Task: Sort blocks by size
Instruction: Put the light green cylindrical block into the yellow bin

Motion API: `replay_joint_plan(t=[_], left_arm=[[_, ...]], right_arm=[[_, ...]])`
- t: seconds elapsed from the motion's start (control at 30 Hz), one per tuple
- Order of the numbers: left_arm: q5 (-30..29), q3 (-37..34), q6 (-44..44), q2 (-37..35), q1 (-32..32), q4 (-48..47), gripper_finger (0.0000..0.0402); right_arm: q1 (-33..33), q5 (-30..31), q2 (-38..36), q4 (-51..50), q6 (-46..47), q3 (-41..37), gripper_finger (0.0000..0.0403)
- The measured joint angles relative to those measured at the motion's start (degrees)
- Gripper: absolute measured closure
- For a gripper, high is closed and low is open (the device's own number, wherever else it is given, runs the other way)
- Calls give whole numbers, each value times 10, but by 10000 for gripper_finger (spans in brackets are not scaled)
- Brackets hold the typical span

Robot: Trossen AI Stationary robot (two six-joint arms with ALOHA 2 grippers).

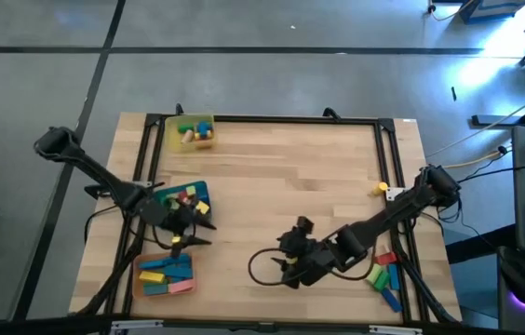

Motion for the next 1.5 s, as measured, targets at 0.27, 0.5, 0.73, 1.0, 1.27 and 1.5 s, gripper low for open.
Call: replay_joint_plan(t=[0.27, 0.5, 0.73, 1.0, 1.27, 1.5], left_arm=[[-70, -52, -69, 40, -31, 51, 204], [-73, -51, -71, 71, -33, 64, 204], [-73, -51, -66, 79, -33, 64, 204], [-72, -51, -59, 79, -33, 64, 204], [-72, -51, -59, 79, -33, 64, 204], [-72, -51, -55, 79, -33, 63, 204]], right_arm=[[19, -165, -4, -260, 286, 70, 139], [80, -248, 1, -345, 603, 56, 139], [143, -339, 1, -371, 861, 20, 139], [157, -379, 1, -372, 951, -44, 139], [145, -464, 1, -334, 984, -115, 139], [145, -481, 1, -313, 994, -150, 139]])
